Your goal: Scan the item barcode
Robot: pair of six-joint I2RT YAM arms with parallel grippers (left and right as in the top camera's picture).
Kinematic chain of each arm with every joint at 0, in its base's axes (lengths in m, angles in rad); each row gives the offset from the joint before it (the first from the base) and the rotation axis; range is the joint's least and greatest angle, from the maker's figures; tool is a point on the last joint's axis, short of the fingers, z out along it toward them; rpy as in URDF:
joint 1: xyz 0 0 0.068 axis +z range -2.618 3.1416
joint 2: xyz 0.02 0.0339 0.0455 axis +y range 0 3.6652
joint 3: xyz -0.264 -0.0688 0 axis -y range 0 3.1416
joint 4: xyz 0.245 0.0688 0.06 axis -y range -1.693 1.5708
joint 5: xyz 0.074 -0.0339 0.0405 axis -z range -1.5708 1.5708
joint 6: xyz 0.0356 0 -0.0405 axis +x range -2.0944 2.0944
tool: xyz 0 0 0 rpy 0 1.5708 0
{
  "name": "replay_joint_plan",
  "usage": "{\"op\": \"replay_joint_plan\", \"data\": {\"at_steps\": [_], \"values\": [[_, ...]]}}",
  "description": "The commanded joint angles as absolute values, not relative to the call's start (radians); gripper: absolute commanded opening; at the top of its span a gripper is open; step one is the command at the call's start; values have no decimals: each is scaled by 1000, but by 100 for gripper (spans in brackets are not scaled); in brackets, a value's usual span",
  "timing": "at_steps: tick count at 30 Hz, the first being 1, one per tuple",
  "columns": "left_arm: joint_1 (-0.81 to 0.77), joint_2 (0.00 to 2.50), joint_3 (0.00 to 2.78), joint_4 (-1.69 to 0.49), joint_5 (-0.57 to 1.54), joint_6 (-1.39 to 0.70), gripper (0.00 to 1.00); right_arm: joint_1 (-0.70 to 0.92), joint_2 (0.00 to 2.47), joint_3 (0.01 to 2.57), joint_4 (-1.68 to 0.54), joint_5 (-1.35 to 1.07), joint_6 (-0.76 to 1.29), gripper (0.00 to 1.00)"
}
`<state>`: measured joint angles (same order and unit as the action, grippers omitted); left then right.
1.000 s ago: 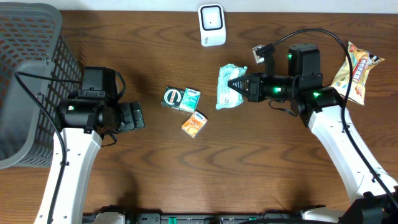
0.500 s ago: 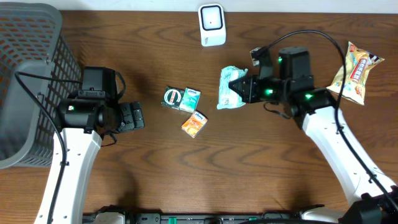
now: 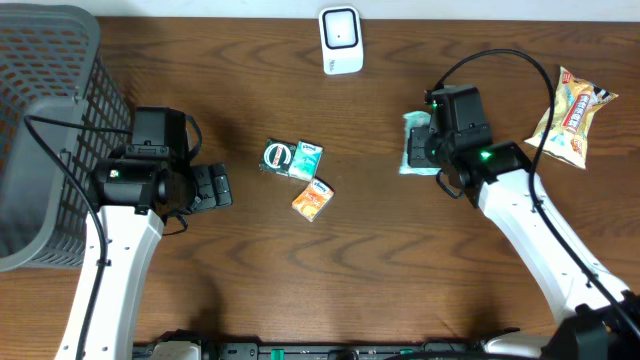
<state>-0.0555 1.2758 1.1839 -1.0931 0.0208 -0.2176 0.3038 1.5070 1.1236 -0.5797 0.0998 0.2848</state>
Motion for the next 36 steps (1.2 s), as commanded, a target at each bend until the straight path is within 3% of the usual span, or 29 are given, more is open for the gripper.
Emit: {"op": "replay_joint_plan", "data": {"at_steps": [1, 13, 17, 24, 29, 36], "values": [[-59, 1279, 1179, -1095, 15, -231, 98, 321, 1545, 1132, -596, 327, 191, 1], [-59, 1279, 1179, -1095, 15, -231, 98, 393, 1708, 1131, -679, 731, 69, 1], [-59, 1279, 1179, -1095, 15, -231, 98, 402, 1785, 1132, -709, 744, 70, 4], [-59, 1279, 1179, -1095, 15, -231, 98, 480, 1833, 1132, -741, 552, 74, 36], [-59, 1279, 1179, -1095, 15, -231, 98, 583, 1833, 1135, -746, 356, 86, 80], [-59, 1279, 1179, -1095, 15, -231, 98, 622, 1833, 1278, -807, 102, 145, 77]]}}
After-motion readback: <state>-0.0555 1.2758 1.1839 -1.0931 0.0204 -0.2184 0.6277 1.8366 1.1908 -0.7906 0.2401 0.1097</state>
